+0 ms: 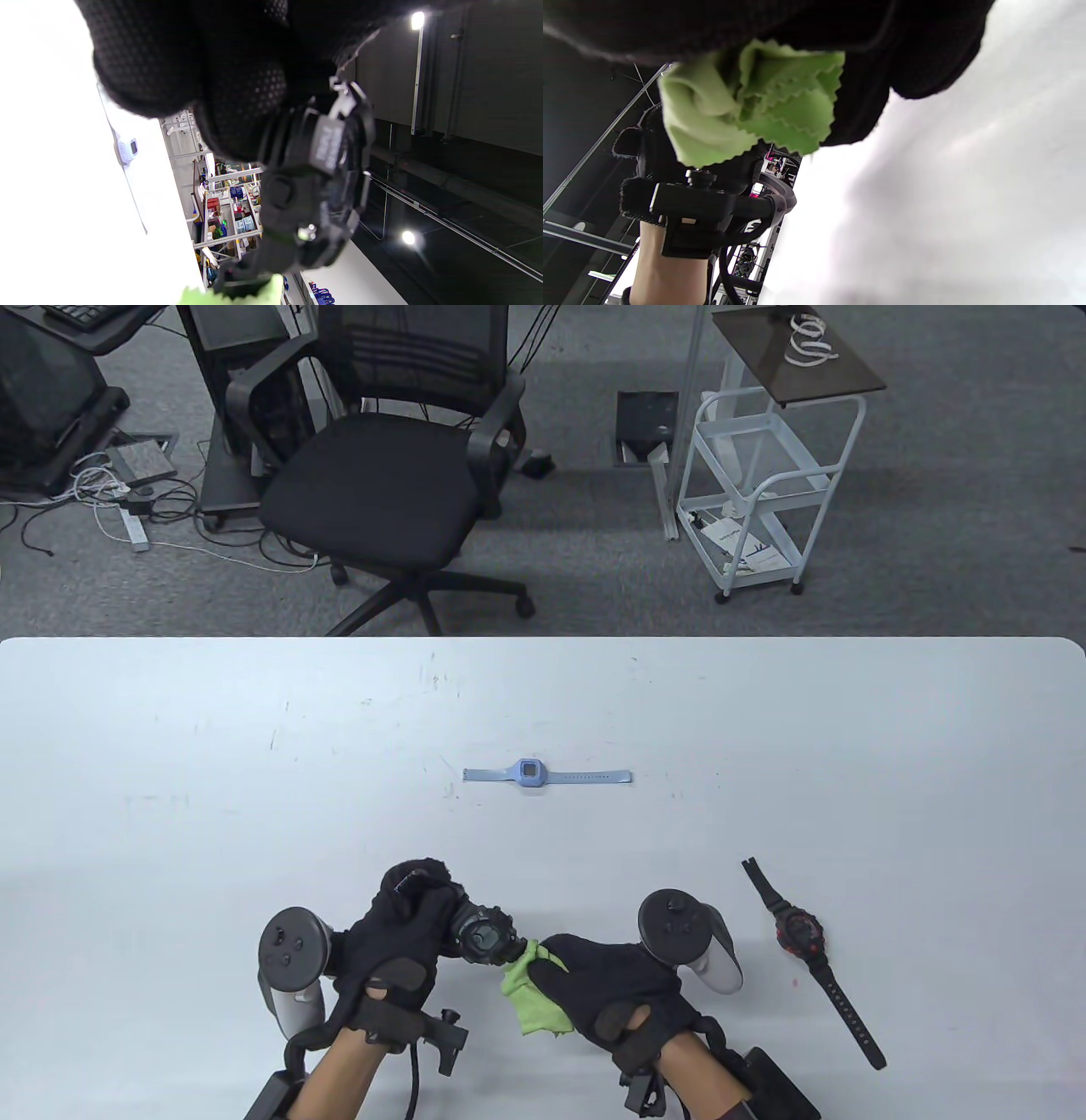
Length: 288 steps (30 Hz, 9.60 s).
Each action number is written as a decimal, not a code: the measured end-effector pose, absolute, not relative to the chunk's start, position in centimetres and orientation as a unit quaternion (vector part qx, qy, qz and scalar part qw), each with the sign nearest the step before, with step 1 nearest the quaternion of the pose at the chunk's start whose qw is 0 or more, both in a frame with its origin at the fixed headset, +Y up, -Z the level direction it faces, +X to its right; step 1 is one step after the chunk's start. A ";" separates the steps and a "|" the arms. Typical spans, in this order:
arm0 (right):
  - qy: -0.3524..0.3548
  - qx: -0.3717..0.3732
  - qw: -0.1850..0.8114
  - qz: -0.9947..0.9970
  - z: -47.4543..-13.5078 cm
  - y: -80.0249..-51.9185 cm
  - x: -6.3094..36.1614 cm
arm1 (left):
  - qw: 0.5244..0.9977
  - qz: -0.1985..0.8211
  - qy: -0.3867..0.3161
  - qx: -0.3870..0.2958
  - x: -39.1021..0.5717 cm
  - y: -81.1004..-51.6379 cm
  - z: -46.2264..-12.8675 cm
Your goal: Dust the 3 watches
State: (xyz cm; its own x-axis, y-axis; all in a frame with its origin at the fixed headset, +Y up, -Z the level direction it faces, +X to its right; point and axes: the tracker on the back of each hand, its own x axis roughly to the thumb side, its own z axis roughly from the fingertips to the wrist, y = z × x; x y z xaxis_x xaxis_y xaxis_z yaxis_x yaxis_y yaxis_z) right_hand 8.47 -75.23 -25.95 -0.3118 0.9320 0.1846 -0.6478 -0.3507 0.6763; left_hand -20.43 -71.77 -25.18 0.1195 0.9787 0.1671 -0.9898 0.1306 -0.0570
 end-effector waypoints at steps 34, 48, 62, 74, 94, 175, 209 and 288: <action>0.280 0.293 0.520 0.752 -25.8 -75.4 8.2 | 0.747 0.660 -0.077 0.038 -20.7 -71.6 -25.2; 0.290 0.299 0.528 0.740 -25.9 -75.4 8.2 | 0.746 0.661 -0.076 0.042 -20.9 -71.5 -25.1; 0.282 0.295 0.518 0.752 -25.8 -75.2 8.3 | 0.743 0.664 -0.074 0.044 -21.0 -71.4 -25.1; 0.280 0.295 0.519 0.752 -25.9 -75.1 8.5 | 0.741 0.666 -0.074 0.045 -21.2 -71.3 -25.1; 0.271 0.289 0.517 0.758 -25.9 -75.1 8.7 | 0.741 0.666 -0.072 0.047 -21.3 -71.3 -25.1; 0.272 0.293 0.497 0.770 -25.9 -74.6 9.2 | 0.735 0.673 -0.065 0.056 -21.8 -71.1 -25.1; 0.288 0.305 0.488 0.765 -25.8 -74.7 9.0 | 0.731 0.677 -0.053 0.071 -22.6 -70.9 -25.0; 0.217 0.311 0.275 0.883 -24.9 -72.7 8.9 | 0.675 0.726 -0.002 0.135 -26.5 -70.0 -24.6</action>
State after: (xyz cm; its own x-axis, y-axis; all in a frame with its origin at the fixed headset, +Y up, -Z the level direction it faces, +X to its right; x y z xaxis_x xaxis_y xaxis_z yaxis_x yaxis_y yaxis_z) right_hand 8.86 -72.69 -24.89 -0.6556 0.6211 0.4294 -0.3509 -0.7541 0.5551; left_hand -26.48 -69.99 -24.64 -0.0531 0.9788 0.1978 -0.9797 -0.0894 0.1792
